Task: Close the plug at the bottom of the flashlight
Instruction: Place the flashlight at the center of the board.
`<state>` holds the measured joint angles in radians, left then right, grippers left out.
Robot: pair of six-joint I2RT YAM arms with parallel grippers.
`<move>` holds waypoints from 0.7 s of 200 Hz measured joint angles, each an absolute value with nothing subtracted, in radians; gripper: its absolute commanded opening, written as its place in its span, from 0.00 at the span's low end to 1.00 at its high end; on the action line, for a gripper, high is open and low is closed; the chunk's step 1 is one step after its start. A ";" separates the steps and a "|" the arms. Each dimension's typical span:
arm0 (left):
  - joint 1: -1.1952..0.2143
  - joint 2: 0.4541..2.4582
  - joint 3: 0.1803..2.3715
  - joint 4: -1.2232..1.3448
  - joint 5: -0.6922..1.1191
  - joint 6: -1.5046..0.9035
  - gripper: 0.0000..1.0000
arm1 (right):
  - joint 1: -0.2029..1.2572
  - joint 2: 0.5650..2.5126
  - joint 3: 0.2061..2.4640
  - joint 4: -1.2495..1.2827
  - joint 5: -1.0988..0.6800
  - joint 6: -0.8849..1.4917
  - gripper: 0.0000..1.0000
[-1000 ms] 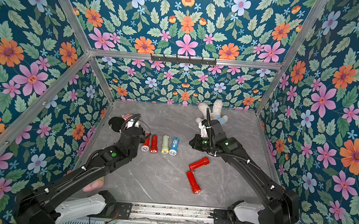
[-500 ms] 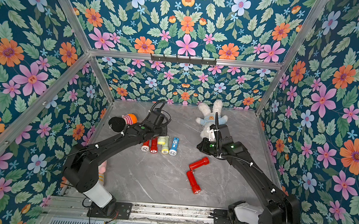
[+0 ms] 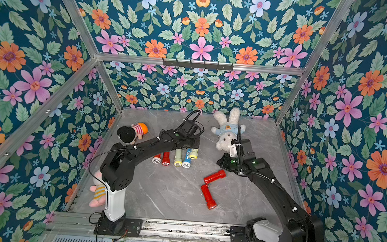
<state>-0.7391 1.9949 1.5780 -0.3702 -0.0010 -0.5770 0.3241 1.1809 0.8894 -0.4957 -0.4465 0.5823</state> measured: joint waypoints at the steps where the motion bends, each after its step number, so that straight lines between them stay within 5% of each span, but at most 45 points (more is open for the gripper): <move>1: -0.739 1.997 1.579 -0.370 -0.001 -0.577 0.00 | 0.324 1.180 0.889 -0.496 -0.447 0.582 0.14; 140: -0.785 2.176 1.657 -0.397 0.078 -0.658 0.00 | 0.300 1.166 0.823 -0.471 -0.489 0.553 0.15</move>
